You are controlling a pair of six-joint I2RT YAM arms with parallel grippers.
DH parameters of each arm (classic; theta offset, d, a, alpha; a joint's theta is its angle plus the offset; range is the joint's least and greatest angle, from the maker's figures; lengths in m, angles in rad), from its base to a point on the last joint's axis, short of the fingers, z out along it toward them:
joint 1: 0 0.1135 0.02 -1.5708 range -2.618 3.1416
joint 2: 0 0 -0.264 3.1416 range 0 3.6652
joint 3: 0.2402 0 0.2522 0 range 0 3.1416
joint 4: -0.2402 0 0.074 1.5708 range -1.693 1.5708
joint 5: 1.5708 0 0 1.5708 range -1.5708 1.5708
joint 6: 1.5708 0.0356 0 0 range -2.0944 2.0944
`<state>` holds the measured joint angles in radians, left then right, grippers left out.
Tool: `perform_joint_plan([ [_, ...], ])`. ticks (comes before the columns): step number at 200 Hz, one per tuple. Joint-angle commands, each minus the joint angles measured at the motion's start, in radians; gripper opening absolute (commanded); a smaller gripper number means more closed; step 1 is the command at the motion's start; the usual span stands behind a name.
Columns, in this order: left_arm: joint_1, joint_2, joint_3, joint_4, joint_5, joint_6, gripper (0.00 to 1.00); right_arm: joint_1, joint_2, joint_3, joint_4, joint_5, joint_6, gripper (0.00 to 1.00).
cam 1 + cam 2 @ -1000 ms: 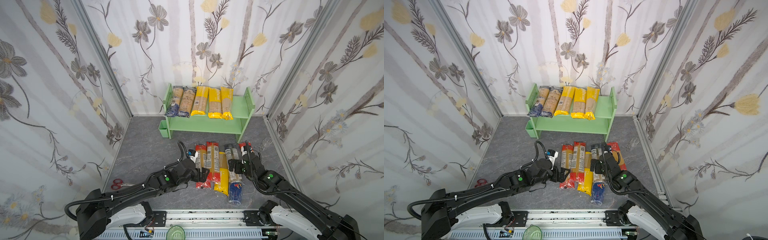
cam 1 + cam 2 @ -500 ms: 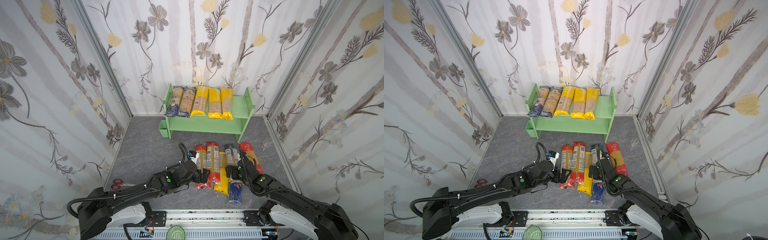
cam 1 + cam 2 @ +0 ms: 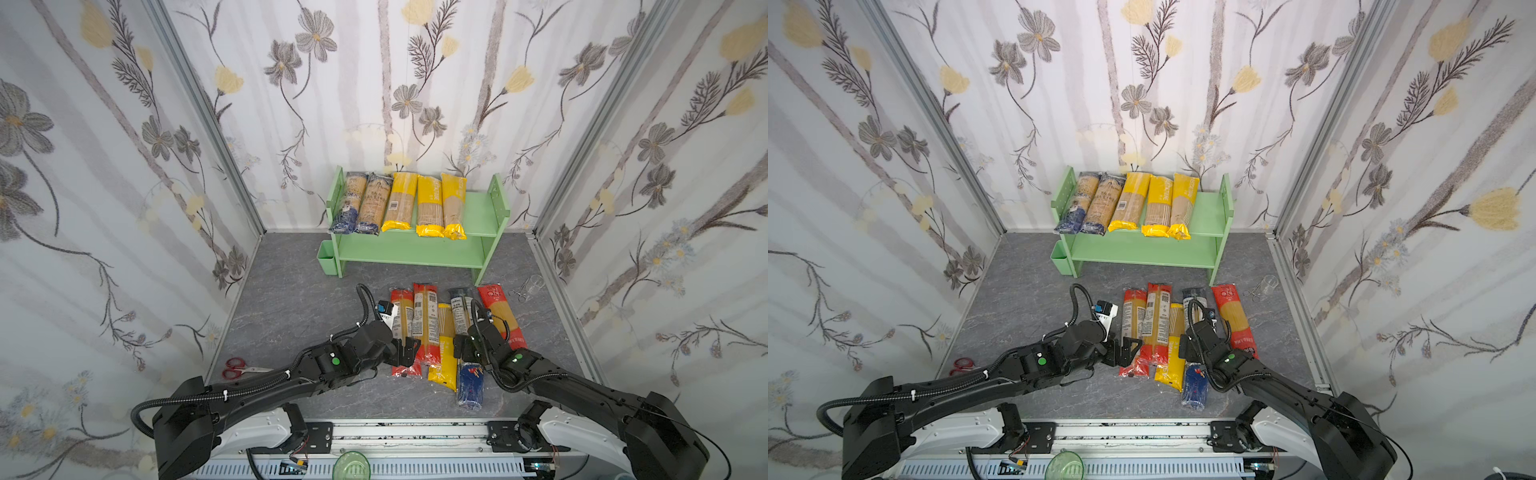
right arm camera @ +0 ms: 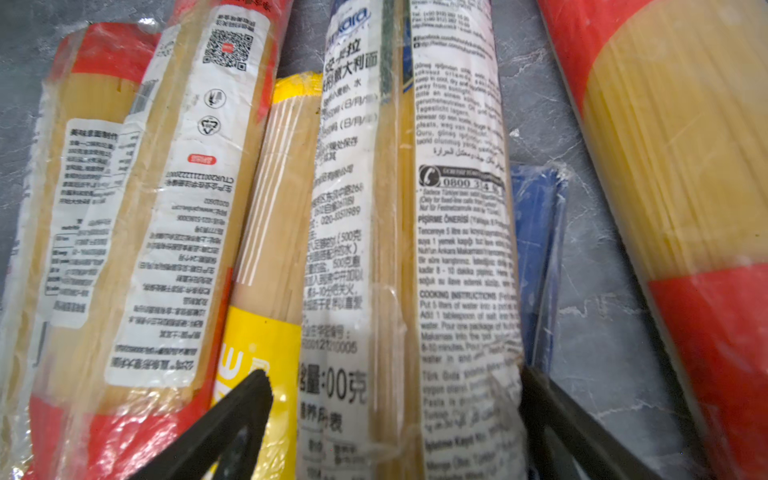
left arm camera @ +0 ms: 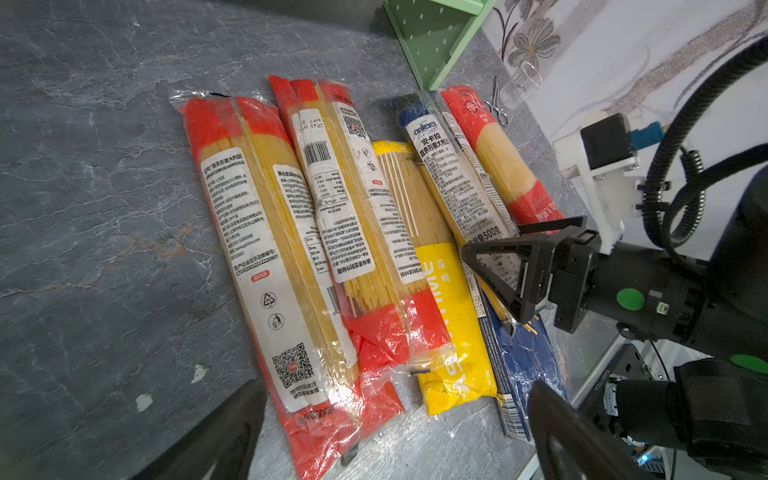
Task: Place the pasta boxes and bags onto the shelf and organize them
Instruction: 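Close the right gripper on the white Ankara spaghetti pack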
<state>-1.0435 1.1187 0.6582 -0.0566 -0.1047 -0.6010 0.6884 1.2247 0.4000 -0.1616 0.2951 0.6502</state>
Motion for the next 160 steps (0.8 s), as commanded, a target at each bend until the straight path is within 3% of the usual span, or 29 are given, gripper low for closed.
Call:
perform_joint_plan([
  [1, 0.002, -0.014, -0.002, 0.032, -0.019, 0.016, 1.0, 0.003, 0.036, 0.012, -0.004, -0.006, 0.017, 0.85],
  [35, 0.002, -0.049, -0.021, 0.032, -0.023, 0.015, 1.0, 0.016, 0.071, 0.037, -0.032, -0.004, 0.025, 0.57],
  [60, 0.002, -0.092, -0.047, 0.032, -0.035, 0.01, 1.0, 0.025, 0.012, 0.058, -0.076, 0.01, 0.032, 0.44],
  [108, 0.01, -0.163, -0.079, 0.031, -0.061, 0.004, 1.0, 0.026, -0.19, 0.125, -0.198, 0.033, 0.013, 0.28],
  [160, 0.019, -0.186, -0.078, 0.031, -0.067, 0.014, 1.0, 0.025, -0.343, 0.274, -0.361, 0.043, -0.019, 0.26],
])
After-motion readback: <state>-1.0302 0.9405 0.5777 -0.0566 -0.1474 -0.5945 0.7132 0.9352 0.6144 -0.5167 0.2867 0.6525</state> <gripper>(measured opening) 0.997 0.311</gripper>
